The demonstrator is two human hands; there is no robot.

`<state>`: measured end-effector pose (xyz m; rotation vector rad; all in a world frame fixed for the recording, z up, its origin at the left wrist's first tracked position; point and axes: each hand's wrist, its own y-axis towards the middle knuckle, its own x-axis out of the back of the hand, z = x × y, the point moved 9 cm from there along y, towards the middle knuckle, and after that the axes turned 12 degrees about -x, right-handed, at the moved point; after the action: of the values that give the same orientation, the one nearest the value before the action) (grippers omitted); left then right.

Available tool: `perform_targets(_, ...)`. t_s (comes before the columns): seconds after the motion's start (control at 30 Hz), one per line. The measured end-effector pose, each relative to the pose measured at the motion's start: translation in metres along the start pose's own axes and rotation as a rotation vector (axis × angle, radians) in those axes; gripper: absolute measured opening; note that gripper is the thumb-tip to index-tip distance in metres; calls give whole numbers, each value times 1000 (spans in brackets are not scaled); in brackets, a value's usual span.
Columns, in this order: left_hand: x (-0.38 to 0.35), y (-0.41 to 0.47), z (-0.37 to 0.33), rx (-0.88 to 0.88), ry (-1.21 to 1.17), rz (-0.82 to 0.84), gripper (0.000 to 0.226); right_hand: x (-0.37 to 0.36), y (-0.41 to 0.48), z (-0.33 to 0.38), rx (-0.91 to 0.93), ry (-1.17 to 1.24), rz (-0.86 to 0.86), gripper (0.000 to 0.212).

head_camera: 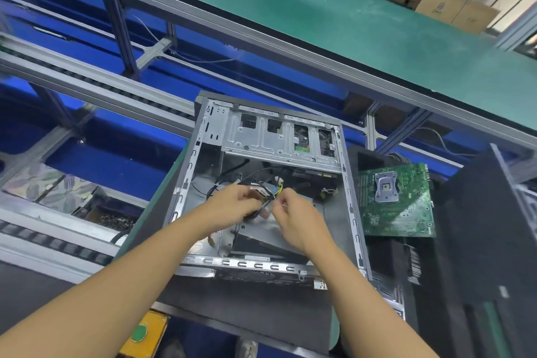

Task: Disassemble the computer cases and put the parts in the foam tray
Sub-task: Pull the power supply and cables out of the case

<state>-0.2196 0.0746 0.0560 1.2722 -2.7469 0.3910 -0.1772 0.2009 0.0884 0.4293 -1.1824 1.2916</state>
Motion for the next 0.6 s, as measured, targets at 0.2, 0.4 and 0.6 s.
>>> perform_targets(0.2, 8, -7, -11, -177, 227, -42, 8, 24, 3, 0, 39, 82, -136, 19)
perform_targets(0.4, 58, 8, -19, -144, 59, -379, 19, 29, 16, -10, 53, 205, -53, 35)
perform_targets(0.6, 64, 24, -16, -58, -202, -406, 23, -33, 16, -46, 39, -465, 337, 126)
